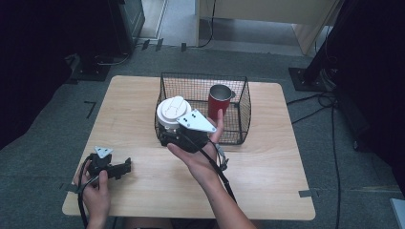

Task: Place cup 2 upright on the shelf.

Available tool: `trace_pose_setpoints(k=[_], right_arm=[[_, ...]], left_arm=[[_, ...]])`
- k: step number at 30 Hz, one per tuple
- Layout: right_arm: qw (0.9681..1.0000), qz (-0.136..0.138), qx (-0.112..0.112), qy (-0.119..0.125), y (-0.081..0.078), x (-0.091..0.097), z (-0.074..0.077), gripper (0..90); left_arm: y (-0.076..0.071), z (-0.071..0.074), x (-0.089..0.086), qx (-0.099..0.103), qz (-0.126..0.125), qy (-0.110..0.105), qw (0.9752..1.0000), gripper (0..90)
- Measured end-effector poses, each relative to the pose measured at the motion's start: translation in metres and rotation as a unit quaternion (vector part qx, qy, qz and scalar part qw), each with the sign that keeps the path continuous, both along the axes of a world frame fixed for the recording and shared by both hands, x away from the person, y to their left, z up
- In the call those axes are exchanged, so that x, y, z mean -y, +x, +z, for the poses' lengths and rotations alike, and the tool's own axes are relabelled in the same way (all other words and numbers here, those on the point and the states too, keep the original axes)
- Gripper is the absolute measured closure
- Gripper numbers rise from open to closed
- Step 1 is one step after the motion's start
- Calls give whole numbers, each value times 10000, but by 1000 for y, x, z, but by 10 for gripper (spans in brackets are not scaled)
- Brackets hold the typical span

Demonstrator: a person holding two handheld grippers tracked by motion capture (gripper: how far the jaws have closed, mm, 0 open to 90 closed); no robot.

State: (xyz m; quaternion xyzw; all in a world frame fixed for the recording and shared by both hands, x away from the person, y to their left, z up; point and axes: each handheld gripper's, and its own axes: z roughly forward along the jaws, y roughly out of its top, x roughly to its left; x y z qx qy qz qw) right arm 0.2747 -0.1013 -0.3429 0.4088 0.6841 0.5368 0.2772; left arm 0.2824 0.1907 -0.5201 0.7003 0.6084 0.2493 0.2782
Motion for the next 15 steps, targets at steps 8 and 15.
trace_pose_setpoints(k=[8,15], right_arm=[[10000,-25,-16,-29,11,-2,5,165],[9999,-92,-9,-54,25,-3,11,165]], left_arm=[[0,0,0,-1,0,0,10000,0],[0,0,0,-11,-9,8,10000,0]])
